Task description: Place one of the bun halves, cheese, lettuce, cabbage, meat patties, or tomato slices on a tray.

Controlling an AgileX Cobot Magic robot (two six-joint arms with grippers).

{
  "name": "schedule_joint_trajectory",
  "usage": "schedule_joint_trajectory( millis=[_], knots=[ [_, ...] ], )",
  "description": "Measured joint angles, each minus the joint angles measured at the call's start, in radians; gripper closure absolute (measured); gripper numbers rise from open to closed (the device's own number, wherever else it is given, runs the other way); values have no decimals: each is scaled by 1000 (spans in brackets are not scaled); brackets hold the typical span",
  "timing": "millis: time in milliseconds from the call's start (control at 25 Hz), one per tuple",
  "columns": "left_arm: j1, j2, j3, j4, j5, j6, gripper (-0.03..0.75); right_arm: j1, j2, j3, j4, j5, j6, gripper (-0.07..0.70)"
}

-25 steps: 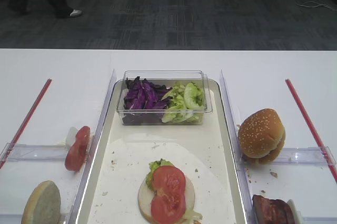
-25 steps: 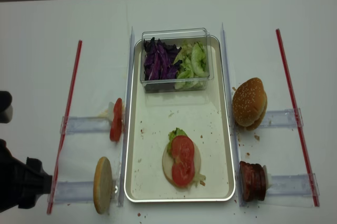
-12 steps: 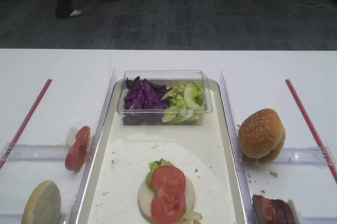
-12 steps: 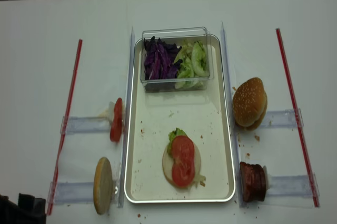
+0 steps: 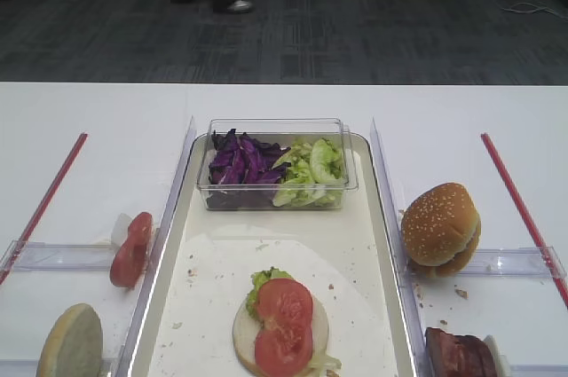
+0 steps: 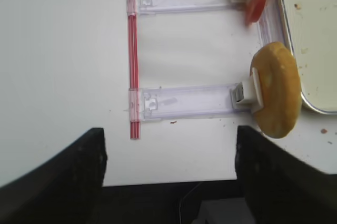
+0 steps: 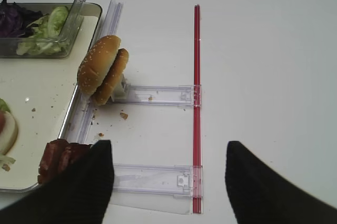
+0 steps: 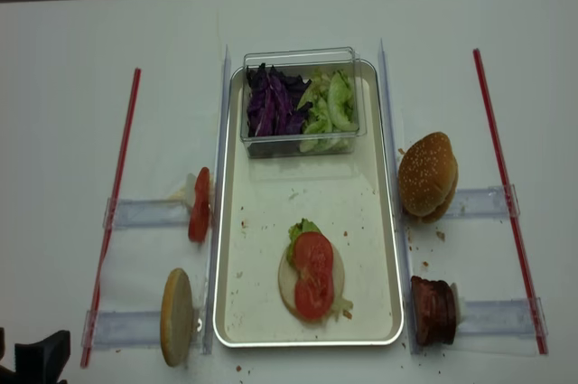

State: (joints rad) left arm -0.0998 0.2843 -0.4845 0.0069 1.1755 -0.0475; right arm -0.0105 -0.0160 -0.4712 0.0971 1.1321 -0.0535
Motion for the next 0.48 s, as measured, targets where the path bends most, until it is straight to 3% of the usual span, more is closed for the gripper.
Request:
schedule_joint_trajectory(
  millis=[480],
  knots=[
    [0, -256, 0, 0, 4, -1, 229, 0, 0, 0, 0, 0, 0, 164]
  ],
)
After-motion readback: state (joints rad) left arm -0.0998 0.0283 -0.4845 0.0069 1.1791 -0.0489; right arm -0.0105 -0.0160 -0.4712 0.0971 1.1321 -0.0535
